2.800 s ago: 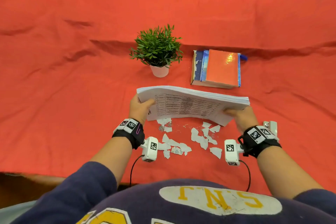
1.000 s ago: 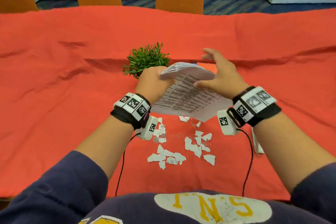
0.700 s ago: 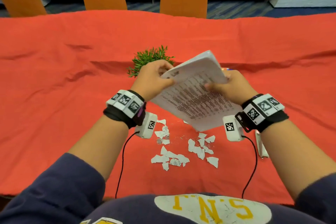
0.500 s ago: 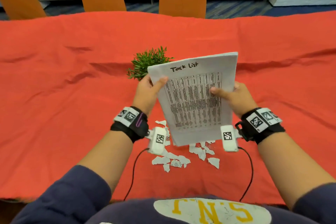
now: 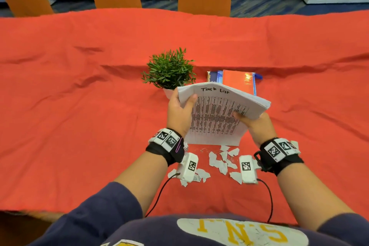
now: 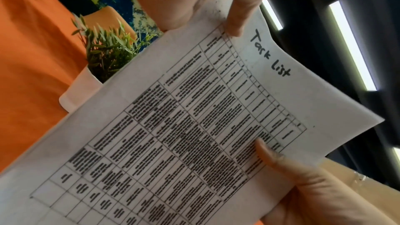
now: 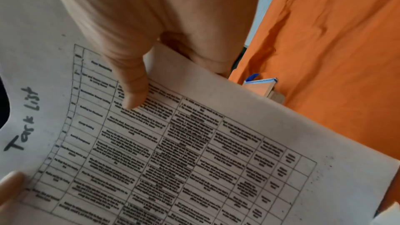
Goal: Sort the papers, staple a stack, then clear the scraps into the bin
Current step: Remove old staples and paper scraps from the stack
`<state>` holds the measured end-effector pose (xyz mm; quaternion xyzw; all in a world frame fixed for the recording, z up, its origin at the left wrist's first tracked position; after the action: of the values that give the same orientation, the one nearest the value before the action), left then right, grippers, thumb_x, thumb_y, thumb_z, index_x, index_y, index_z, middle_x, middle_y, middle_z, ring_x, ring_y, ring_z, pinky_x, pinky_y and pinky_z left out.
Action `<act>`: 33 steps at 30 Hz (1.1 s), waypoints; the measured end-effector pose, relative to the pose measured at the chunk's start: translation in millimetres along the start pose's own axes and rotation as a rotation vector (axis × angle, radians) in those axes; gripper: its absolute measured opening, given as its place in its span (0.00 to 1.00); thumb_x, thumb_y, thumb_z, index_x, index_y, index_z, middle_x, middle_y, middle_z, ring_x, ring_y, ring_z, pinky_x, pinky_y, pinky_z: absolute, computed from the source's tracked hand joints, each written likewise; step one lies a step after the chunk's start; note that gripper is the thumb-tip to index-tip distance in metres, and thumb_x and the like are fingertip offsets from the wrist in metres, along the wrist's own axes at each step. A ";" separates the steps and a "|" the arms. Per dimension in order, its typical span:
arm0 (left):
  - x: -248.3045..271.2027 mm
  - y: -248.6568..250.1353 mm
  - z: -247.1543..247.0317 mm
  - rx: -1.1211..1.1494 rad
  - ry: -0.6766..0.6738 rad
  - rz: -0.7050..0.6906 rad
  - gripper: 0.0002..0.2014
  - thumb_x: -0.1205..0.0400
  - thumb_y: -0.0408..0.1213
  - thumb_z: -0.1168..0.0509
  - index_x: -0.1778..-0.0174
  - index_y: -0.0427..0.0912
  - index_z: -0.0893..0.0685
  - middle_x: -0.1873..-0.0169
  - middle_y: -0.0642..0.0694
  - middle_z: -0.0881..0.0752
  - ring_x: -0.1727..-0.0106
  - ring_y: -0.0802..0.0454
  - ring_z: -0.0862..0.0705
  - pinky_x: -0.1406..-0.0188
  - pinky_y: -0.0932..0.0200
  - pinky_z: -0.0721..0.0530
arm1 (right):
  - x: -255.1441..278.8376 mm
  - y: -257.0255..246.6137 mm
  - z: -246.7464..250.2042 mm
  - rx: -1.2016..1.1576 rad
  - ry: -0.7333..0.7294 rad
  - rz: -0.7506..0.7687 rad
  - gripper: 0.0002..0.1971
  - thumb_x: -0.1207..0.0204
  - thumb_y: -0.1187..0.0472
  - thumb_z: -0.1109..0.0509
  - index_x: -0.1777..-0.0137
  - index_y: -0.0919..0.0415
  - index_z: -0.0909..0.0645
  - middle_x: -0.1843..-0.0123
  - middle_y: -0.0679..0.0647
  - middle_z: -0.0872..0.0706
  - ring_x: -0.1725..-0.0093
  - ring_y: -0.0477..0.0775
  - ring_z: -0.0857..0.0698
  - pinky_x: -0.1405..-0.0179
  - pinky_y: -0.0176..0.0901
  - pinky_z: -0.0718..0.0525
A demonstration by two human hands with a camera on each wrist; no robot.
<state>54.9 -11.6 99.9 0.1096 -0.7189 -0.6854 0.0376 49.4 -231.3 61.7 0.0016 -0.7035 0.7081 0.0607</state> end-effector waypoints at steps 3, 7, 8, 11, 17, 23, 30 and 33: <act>-0.3 2.3 -1.8 0.083 -0.004 0.035 0.11 0.22 0.32 0.41 0.49 0.52 0.19 0.55 0.49 0.15 0.50 0.48 0.17 0.44 0.48 0.20 | -0.4 -1.2 -1.0 0.000 -0.015 0.012 0.17 0.30 0.70 0.23 0.51 0.46 0.15 0.49 0.43 0.11 0.52 0.36 0.12 0.44 0.42 0.17; 0.7 1.9 -2.8 0.081 0.032 0.003 0.13 0.22 0.33 0.46 0.50 0.52 0.19 0.55 0.48 0.17 0.50 0.49 0.20 0.46 0.49 0.24 | -3.9 0.0 1.5 -0.046 -0.002 -0.011 0.16 0.31 0.70 0.22 0.50 0.49 0.14 0.47 0.48 0.09 0.45 0.46 0.11 0.39 0.49 0.17; 0.8 1.2 -3.0 0.077 0.046 -0.001 0.13 0.21 0.33 0.46 0.50 0.52 0.19 0.56 0.49 0.17 0.50 0.50 0.21 0.46 0.50 0.24 | -4.0 0.2 2.0 -0.051 -0.003 -0.013 0.15 0.31 0.69 0.22 0.50 0.49 0.14 0.46 0.49 0.09 0.43 0.49 0.11 0.38 0.50 0.17; 2.2 -1.3 -2.9 0.050 0.064 -0.007 0.12 0.21 0.35 0.47 0.50 0.55 0.22 0.54 0.51 0.17 0.49 0.52 0.21 0.43 0.50 0.24 | -3.7 2.6 3.0 -0.045 -0.014 -0.019 0.15 0.32 0.67 0.21 0.51 0.47 0.13 0.47 0.49 0.09 0.42 0.51 0.12 0.38 0.52 0.17; -5.2 0.6 -4.8 -0.088 0.027 -0.088 0.04 0.19 0.38 0.47 0.52 0.47 0.28 0.59 0.52 0.23 0.57 0.53 0.24 0.50 0.48 0.23 | -6.8 -4.1 4.8 -0.003 0.003 -0.021 0.13 0.31 0.68 0.22 0.52 0.50 0.14 0.54 0.43 0.08 0.49 0.42 0.11 0.40 0.49 0.15; -38.4 42.4 -7.3 -0.175 -0.046 -0.176 0.03 0.18 0.39 0.44 0.56 0.53 0.30 0.60 0.49 0.23 0.58 0.50 0.23 0.50 0.38 0.19 | -12.6 -53.3 15.0 0.023 -0.014 0.088 0.11 0.30 0.68 0.22 0.51 0.53 0.13 0.54 0.42 0.08 0.51 0.42 0.10 0.50 0.34 0.14; -51.4 2.6 -2.3 -0.281 -0.048 0.259 0.03 0.16 0.35 0.43 0.52 0.45 0.25 0.59 0.47 0.19 0.60 0.48 0.21 0.59 0.53 0.22 | -9.7 -32.2 21.7 0.006 -0.155 -0.186 0.21 0.41 0.64 0.19 0.45 0.65 0.14 0.48 0.59 0.08 0.48 0.58 0.09 0.49 0.50 0.11; -32.8 -62.0 4.4 -0.397 -0.100 0.472 0.06 0.17 0.33 0.43 0.49 0.36 0.23 0.62 0.43 0.22 0.59 0.48 0.25 0.64 0.56 0.28 | -1.8 20.7 22.1 0.039 -0.179 -0.397 0.19 0.38 0.69 0.20 0.46 0.67 0.14 0.45 0.66 0.10 0.49 0.63 0.10 0.46 0.57 0.12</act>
<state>92.5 -2.7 41.3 -0.1036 -0.5777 -0.7892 0.1810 47.6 -253.5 41.1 0.2043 -0.6780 0.6928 0.1363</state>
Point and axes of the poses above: each hand's wrist, its own x-axis away from the middle knuckle, its own z-axis out of the back of the hand, y = z × x, the point moved 2 cm from there along -x, towards the middle knuckle
